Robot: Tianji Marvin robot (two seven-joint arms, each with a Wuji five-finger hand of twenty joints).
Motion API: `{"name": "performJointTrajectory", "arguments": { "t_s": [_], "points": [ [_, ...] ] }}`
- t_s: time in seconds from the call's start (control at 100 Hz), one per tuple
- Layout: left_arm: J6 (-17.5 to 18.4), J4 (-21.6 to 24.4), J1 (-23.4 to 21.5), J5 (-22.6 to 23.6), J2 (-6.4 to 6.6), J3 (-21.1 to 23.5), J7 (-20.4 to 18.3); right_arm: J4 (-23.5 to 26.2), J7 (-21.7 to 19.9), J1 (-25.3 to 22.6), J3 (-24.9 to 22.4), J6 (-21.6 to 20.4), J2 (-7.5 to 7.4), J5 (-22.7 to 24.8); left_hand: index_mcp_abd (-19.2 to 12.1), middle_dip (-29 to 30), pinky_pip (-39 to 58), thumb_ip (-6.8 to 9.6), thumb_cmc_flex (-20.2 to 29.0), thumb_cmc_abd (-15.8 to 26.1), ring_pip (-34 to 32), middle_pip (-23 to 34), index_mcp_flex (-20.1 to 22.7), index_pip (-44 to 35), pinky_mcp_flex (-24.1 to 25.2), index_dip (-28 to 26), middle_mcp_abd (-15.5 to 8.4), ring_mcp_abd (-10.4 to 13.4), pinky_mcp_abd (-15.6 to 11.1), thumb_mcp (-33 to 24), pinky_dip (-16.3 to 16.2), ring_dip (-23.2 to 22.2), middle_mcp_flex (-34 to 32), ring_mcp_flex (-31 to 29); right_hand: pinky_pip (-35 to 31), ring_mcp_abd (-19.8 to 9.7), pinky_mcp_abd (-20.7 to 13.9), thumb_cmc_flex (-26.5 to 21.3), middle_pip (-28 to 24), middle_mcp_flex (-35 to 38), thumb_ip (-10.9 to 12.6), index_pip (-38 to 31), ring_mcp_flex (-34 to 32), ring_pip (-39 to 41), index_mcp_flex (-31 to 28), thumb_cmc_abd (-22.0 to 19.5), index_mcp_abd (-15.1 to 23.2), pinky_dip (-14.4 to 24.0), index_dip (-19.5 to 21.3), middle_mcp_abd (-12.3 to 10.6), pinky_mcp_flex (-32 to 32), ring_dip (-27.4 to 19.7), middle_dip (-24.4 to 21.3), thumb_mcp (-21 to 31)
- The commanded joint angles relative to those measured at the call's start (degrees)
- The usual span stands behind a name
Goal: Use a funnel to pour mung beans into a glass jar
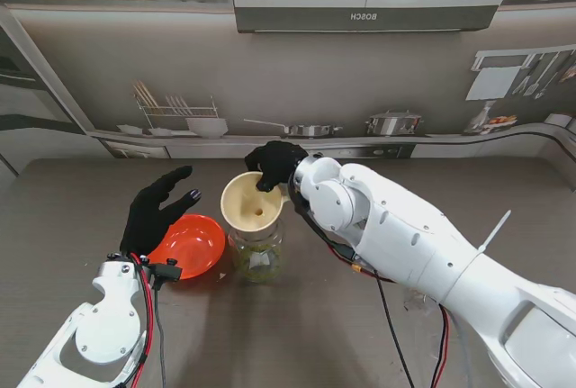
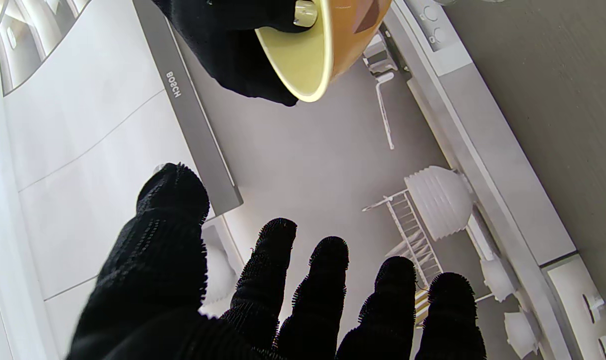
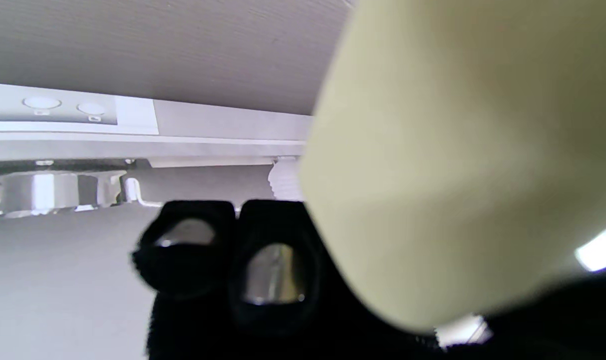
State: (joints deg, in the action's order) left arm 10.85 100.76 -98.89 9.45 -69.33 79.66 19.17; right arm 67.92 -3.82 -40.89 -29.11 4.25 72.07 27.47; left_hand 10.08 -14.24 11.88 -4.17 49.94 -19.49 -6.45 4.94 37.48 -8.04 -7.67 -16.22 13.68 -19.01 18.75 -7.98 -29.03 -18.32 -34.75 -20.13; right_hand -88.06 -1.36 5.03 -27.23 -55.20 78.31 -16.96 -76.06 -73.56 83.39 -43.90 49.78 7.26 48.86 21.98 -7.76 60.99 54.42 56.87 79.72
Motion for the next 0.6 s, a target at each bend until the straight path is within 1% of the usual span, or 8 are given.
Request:
{"name": "performJointTrajectory", "arguments": {
  "t_s": [0.0, 0.15, 0.16, 0.17, 0.18, 0.21, 0.41, 0.59],
  "points": [
    [-0.2, 0.4, -0.1, -0.2, -0.33, -0.1, -1.0, 1.3, -0.4, -0.5, -0.4, 0.2, -0.44, 0.7, -0.3, -0.1, -1.7, 1.91, 0.8, 2.6, 1.3, -0.6, 0.3, 0.6, 0.6, 0.2, -0.2, 0.3, -1.5, 0.6, 0.3, 0.5, -0.8, 0.6, -3.3, -1.5, -4.2, -1.8, -1.5, 4.0, -1.1, -3.8, -1.8, 3.0, -0.3, 1.2, 0.7, 1.4, -0.5, -0.9, 2.9, 1.0, 0.9, 7.2],
    [-0.1, 0.4, -0.1, -0.2, -0.34, 0.0, -1.0, 4.2, 0.3, -2.1, -2.7, 0.9, -1.35, 2.1, -0.4, -0.1, -1.7, 1.77, 0.7, 2.5, 1.3, -0.6, 0.3, 0.6, 0.6, 0.2, -0.1, 0.3, -1.6, 0.3, 0.2, 0.5, -0.9, 0.5, -3.2, -1.6, -4.2, -1.8, -1.5, 3.9, -1.1, -4.0, -1.8, 3.0, -0.1, 1.2, 0.6, 1.6, -0.4, -0.9, 2.9, 1.1, 1.0, 7.2],
    [-0.1, 0.4, -0.1, -0.2, -0.34, 0.0, -1.0, 4.4, 0.3, -2.3, -2.9, 1.0, -1.42, 2.2, -0.3, -0.1, -1.7, 1.54, -1.4, 0.9, 1.3, -0.6, 0.3, 0.6, 0.6, 0.2, -0.2, 0.3, -1.6, -5.8, 0.2, 0.5, -1.0, 0.5, -3.2, -1.6, -4.2, -1.9, -1.5, 3.9, -1.1, -4.0, -1.8, 3.0, -0.1, 1.2, 0.6, 1.7, -0.4, -0.9, 2.9, 1.1, 1.1, 7.2],
    [-0.1, 0.4, -0.2, -0.2, -0.34, 0.0, -1.0, 4.7, 0.4, -2.4, -3.1, 1.1, -1.49, 2.3, -0.3, -0.1, -1.7, 0.30, -4.6, -1.2, 1.3, -0.6, 0.3, 0.6, 0.6, 0.2, -0.2, 0.3, -1.5, -14.7, 0.2, 0.5, -0.9, 0.5, -3.2, -1.5, -4.2, -1.9, -1.5, 3.9, -1.1, -4.0, -1.8, 3.0, -0.1, 1.2, 0.6, 1.7, -0.4, -0.9, 2.9, 1.1, 1.1, 7.2],
    [-0.1, 0.4, -0.2, -0.2, -0.34, 0.0, -1.0, 4.9, 0.4, -2.6, -3.3, 1.2, -1.56, 2.4, -0.3, -0.1, -1.7, -0.29, -6.1, -2.2, 1.3, -0.6, 0.3, 0.6, 0.6, 0.3, -0.2, 0.3, -1.5, -19.3, 0.2, 0.5, -0.9, 0.5, -3.2, -1.5, -4.2, -1.9, -1.5, 3.9, -1.1, -4.0, -1.8, 2.9, -0.1, 1.2, 0.5, 1.7, -0.4, -0.9, 2.9, 1.1, 1.1, 7.2],
    [-0.2, 0.4, -0.2, -0.2, -0.34, 0.0, -1.0, 5.7, 0.5, -3.0, -4.0, 1.5, -1.81, 2.7, -0.3, -0.1, -1.7, -0.66, -8.7, -3.4, 1.3, -0.6, 0.3, 0.5, 0.6, 0.2, -0.2, 0.4, -1.6, -25.7, 0.2, 0.5, -0.9, 0.5, -3.2, -1.5, -4.2, -1.8, -1.4, 3.9, -1.1, -4.0, -1.8, 2.9, -0.1, 1.1, 0.5, 1.7, -0.4, -0.9, 3.0, 1.1, 1.1, 7.2],
    [-0.2, 0.4, -0.2, -0.1, -0.31, -0.1, -1.1, 10.8, 0.6, -6.6, -9.3, 3.4, -3.55, 4.9, -0.2, -0.1, -1.8, -1.15, -9.3, -3.8, 1.3, -0.6, 0.5, 0.5, 0.7, 0.2, -0.1, 0.3, -1.6, -26.9, 0.2, 0.5, -0.9, 0.6, -2.9, -1.4, -4.1, -2.2, -1.2, 3.9, -1.1, -4.1, -1.8, 2.7, 0.1, 1.0, 0.2, 2.1, -0.4, -0.6, 2.9, 1.3, 1.4, 6.9],
    [-0.2, 0.4, 0.0, 0.0, -0.21, -0.3, -1.4, 12.5, 0.3, -9.0, -13.6, 4.7, -4.90, 7.1, -0.3, -0.1, -1.8, -1.25, -9.4, -3.9, 1.4, -0.6, 0.4, 0.5, 0.7, 0.2, -0.2, 0.4, -1.6, -27.0, 0.2, 0.5, -0.9, 0.6, -2.7, -1.2, -3.8, -2.5, -1.0, 3.8, -1.1, -4.1, -1.8, 2.7, 0.2, 0.6, -0.1, 2.3, -0.4, -0.4, 2.6, 1.4, 1.7, 6.7]
  ]
}}
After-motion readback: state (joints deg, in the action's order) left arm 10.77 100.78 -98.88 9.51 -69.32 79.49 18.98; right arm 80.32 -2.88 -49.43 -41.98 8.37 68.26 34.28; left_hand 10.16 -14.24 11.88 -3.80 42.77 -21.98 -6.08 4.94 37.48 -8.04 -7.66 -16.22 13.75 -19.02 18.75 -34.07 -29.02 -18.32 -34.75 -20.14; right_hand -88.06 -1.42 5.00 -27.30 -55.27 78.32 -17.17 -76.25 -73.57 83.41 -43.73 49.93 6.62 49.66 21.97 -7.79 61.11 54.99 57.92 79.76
